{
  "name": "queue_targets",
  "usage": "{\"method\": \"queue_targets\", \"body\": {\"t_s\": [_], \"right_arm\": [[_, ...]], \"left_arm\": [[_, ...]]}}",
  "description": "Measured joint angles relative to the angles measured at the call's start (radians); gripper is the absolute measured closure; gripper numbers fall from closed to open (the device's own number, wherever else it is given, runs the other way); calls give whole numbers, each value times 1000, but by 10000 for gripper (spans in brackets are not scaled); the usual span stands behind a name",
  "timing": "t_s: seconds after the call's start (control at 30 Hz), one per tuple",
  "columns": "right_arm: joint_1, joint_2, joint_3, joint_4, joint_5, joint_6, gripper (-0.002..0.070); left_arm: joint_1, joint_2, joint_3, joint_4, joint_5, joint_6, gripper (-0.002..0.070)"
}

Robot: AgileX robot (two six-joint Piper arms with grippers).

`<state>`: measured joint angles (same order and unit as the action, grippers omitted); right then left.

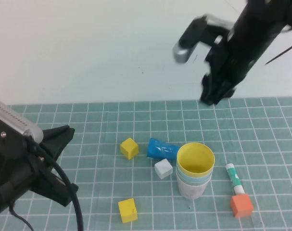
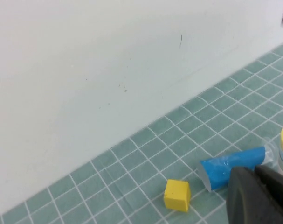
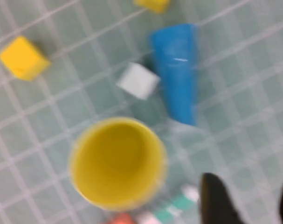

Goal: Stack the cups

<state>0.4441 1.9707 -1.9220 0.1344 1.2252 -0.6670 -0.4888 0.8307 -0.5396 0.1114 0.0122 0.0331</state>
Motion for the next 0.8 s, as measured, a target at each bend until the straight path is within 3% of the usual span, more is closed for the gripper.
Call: {"method": "queue_targets", "body": {"t_s": [0.13, 0.23, 0.47, 0.6, 0.8], "right_arm": [[0, -157, -2, -222, 8, 66, 594], [0, -261, -2, -364, 17, 119, 651], [-2, -537, 158, -420, -64, 192, 674], [-2, -729, 381, -415, -196, 221, 676], [-2, -1038, 795, -415, -387, 308, 676]], "left_arm": [[0, -9, -19, 7, 75, 4, 677], [0, -27, -47, 5, 157, -18, 677], [0, -172, -58, 67, 311, -153, 677], [0, -339, -58, 166, 374, -223, 677], [0, -551, -15, 190, 399, -269, 677]]}}
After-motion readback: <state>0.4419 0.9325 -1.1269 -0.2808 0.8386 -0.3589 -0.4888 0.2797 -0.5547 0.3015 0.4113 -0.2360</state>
